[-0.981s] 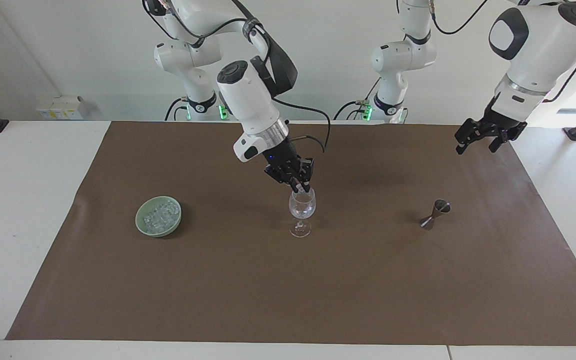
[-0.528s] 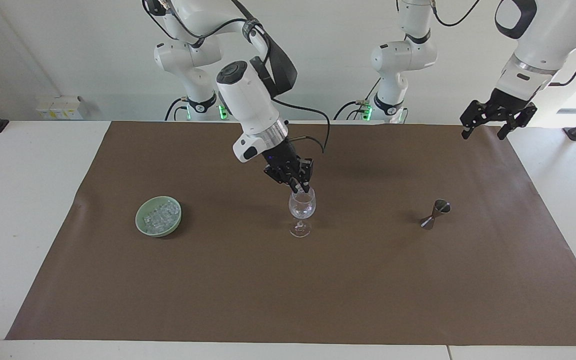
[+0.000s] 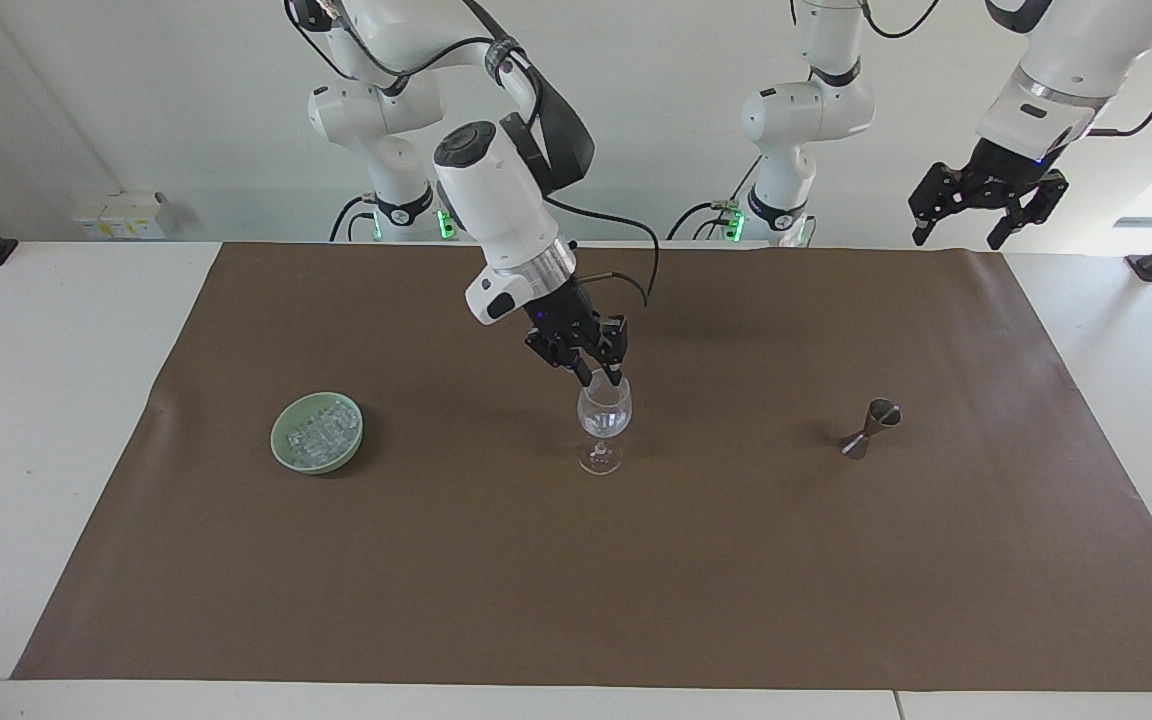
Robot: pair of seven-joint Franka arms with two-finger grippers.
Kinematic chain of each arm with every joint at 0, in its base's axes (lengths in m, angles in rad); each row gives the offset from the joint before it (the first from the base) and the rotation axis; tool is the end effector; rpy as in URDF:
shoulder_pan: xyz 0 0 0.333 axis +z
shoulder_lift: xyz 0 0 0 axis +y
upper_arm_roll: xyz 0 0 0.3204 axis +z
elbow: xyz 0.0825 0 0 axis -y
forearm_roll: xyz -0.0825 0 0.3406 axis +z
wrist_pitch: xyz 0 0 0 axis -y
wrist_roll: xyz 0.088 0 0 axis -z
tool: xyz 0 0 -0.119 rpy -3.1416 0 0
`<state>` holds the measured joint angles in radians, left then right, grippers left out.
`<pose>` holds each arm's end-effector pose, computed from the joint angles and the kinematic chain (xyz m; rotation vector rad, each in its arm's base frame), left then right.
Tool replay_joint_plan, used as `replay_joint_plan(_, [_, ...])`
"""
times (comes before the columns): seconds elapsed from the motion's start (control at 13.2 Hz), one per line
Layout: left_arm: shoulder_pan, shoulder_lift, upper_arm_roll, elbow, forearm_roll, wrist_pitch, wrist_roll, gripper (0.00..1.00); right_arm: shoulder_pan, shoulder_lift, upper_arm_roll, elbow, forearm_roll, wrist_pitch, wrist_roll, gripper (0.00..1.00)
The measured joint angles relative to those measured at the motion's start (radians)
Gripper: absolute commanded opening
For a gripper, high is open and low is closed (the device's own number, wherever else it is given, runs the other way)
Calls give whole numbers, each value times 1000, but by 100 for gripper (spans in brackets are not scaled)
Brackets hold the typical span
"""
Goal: Pour wine and add ice with both arms
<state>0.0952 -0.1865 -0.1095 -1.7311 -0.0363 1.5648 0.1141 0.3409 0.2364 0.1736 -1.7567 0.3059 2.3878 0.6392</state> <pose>0.4505 -0.0161 0.6368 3.1201 -0.1988 0.0311 0.5474 0.3048 0.4878 -2.6417 0.4260 -0.2328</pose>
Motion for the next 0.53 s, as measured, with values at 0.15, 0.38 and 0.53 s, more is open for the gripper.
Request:
replay_joint_plan(0.15, [0,-1,0,0,0,-16,-2,100,-4,-6,-1,3,-16,0,0,69])
replay_joint_plan(0.38, [-2,-1,-1,0,-1,-31,-3,100,-17,-40,-10,1,-65,-5,0,81])
replay_joint_plan(0.53, [-2,-1,-1,0,-1,-30,-4,100,-58,-67,-12,-14,-122,-36,-2,83])
